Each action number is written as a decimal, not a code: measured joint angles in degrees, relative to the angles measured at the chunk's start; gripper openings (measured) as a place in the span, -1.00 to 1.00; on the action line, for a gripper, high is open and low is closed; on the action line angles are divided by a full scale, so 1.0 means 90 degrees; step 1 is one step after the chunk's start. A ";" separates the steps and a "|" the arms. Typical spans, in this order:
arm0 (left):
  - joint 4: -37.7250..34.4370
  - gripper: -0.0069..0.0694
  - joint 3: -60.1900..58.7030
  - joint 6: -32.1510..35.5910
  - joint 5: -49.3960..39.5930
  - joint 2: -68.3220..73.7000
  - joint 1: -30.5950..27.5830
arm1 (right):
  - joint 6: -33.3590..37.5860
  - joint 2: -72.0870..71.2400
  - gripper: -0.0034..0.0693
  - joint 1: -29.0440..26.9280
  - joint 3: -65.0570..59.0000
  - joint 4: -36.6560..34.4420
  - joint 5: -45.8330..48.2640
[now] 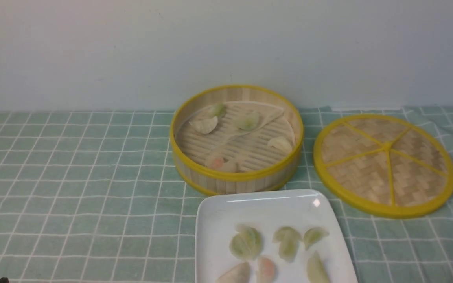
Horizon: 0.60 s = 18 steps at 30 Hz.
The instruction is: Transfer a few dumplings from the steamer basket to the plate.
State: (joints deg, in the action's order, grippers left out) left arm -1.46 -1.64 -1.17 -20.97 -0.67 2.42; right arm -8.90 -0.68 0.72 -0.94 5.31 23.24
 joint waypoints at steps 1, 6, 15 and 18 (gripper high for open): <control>0.0000 -0.83 0.0000 0.0000 0.0000 0.0000 0.0000 | 0.0000 0.0000 -0.95 -0.0018 0.0000 0.0000 -0.0006; 0.0000 -0.83 0.0000 0.0000 0.0000 0.0000 0.0000 | 0.0005 0.0000 -0.95 -0.0026 -0.0006 0.0000 -0.0044; 0.0000 -0.83 0.0000 0.0000 0.0000 0.0000 0.0000 | 0.0019 0.0000 -0.95 -0.0026 -0.0006 0.0000 -0.0046; 0.0000 -0.83 0.0000 0.0000 0.0000 0.0000 0.0000 | 0.0019 0.0000 -0.95 -0.0026 -0.0006 0.0000 -0.0051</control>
